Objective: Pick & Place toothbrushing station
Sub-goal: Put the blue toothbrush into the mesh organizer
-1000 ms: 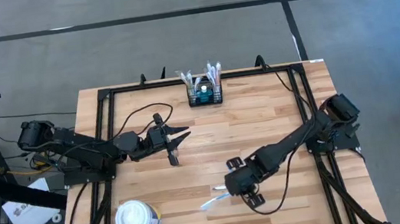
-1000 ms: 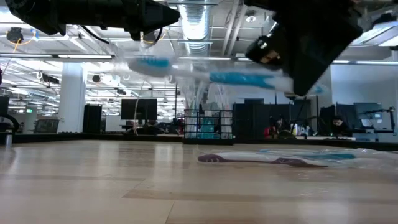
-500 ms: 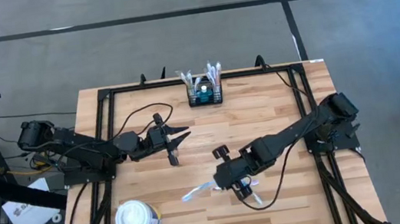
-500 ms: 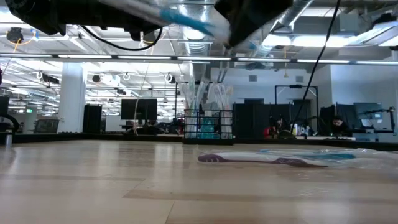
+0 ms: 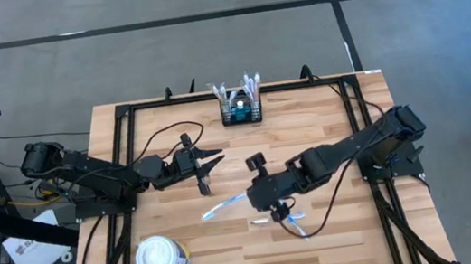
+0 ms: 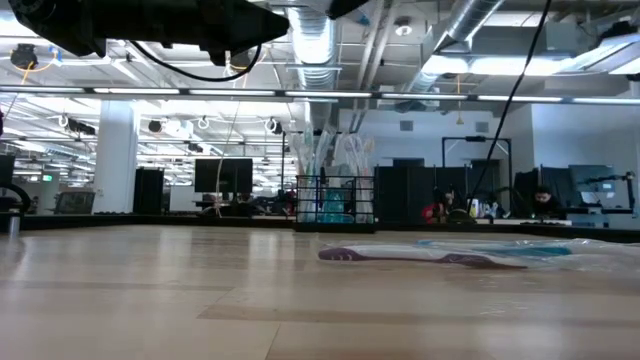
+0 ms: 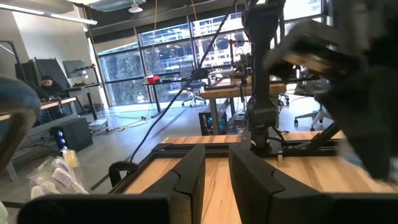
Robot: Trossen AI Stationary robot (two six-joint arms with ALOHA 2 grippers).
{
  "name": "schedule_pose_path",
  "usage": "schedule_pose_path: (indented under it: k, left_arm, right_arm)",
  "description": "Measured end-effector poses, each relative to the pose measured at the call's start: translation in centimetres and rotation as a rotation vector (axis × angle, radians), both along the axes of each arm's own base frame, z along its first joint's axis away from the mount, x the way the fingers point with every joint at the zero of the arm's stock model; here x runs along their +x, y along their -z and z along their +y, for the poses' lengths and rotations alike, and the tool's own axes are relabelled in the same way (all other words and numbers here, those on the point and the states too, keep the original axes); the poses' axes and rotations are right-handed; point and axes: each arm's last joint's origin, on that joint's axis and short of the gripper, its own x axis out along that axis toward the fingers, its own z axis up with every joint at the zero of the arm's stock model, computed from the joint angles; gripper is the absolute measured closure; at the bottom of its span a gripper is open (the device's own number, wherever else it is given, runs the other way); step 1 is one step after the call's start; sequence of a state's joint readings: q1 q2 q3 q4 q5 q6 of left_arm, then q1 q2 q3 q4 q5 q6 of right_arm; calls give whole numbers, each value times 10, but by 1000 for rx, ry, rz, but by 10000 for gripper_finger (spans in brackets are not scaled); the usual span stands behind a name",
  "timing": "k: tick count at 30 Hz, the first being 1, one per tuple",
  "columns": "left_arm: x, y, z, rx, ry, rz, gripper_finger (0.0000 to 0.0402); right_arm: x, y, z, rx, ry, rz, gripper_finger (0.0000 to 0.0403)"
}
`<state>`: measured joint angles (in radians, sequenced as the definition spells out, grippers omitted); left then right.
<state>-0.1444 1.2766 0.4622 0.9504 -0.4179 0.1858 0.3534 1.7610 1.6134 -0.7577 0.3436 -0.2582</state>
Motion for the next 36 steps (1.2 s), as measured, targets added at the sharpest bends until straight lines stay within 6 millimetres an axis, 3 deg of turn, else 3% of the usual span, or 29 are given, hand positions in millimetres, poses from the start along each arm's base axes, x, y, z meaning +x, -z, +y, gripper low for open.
schedule_pose_path:
  k: [10, 15, 23, 28, 36]
  left_arm:
    - [0, 0, 0, 0, 6, -3, 334]
    - [0, -1, 0, 0, 16, -11, 334]
    - [0, -6, -5, 16, 189, -68, 334]
    - [-1, -9, -5, 14, 187, -99, 334]
    - [-4, -21, -5, 32, 180, -221, 334]
  right_arm:
    - [-37, -42, -17, -12, 57, -114, 392]
    - [-56, -44, -28, -16, 105, -152, 392]
    - [-78, -34, -57, 32, 171, -299, 391]
    - [-81, -22, -67, 46, 168, -382, 392]
    - [-76, -19, -74, 76, 122, -477, 389]
